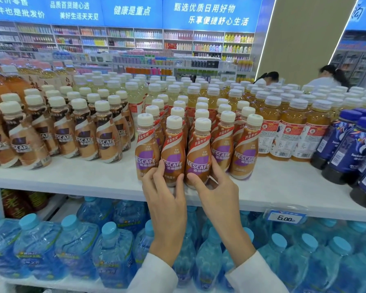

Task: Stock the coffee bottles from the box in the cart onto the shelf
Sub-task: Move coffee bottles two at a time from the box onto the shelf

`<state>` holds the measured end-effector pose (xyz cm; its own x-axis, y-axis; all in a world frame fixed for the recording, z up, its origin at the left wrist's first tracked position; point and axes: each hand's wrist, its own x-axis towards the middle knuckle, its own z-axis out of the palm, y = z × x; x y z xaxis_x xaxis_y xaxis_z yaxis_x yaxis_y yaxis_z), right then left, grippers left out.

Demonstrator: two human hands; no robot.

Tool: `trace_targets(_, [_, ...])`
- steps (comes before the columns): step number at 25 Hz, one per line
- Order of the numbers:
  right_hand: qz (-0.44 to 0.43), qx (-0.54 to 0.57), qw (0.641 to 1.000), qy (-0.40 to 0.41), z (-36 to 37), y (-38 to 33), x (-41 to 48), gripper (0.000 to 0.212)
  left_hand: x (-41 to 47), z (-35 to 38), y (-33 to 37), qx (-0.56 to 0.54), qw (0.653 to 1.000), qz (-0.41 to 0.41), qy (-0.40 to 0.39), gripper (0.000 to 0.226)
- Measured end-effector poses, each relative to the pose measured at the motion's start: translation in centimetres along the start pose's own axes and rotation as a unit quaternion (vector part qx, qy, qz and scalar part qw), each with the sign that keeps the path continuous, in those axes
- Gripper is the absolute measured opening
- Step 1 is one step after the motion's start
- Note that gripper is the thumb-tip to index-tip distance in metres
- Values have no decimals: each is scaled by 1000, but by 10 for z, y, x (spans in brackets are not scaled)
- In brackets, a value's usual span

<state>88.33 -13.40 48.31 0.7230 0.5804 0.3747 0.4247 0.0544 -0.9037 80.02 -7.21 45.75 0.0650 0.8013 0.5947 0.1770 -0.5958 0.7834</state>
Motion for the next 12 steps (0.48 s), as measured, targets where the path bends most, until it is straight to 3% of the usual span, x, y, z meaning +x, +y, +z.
trace_targets(9, [-3, -7, 1000, -8, -7, 5, -13, 68, -12, -14, -3, 3, 1000, -7, -27, 55])
trace_targets(12, [-39, 18, 999, 23, -10, 11, -46, 53, -28, -38, -16, 9, 999, -14, -40, 50])
